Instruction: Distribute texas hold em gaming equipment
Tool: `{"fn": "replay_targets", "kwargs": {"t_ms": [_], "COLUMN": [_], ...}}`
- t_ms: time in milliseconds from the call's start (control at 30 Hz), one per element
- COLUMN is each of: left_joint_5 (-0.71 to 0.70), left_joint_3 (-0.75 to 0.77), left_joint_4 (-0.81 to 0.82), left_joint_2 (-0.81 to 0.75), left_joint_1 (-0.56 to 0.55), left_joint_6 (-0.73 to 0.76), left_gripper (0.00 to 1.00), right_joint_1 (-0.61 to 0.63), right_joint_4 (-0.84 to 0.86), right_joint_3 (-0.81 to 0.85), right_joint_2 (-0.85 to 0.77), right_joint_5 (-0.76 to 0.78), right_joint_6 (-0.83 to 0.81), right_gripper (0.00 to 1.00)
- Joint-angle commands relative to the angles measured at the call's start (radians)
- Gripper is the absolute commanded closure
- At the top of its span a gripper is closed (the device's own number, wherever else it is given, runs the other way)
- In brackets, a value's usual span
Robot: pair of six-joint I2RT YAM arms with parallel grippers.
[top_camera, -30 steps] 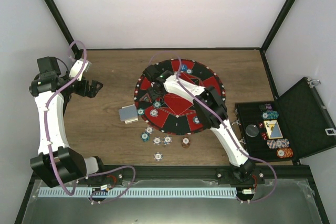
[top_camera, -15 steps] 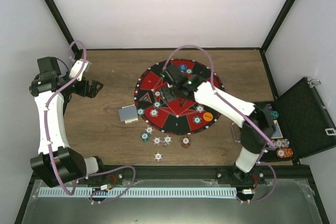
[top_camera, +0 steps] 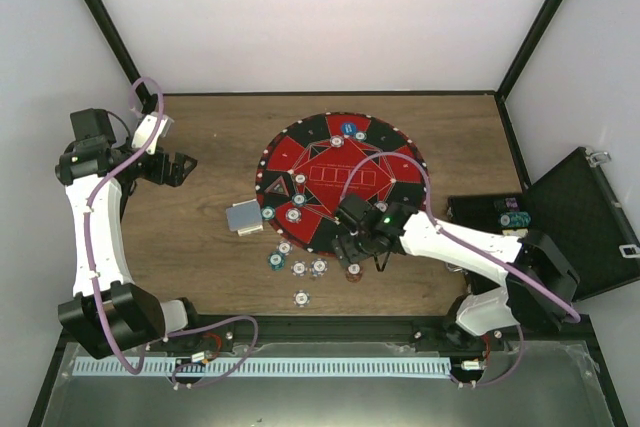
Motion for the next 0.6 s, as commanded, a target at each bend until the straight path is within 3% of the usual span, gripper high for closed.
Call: {"fn": "replay_targets", "kwargs": {"t_ms": [0,567], "left_joint_5": [0.029,0.014], "left_joint_3": [0.018,0.020], "left_joint_4": [-0.002,0.002], "left_joint_2": [-0.015,-0.009], "left_joint_1": [0.005,0.006], "left_joint_6": [-0.004,0.006], "left_gripper": [0.00,0.00], "right_joint_1": [0.035,0.077], "right_joint_4": [0.018,0.024], "right_joint_3": [-0.025,-0.058], "right_joint_2": [-0.022,0.060], "right_joint_5": [-0.032,-0.053], "right_joint_6": [0.057,0.099], "right_gripper": [0.08,0.14]}}
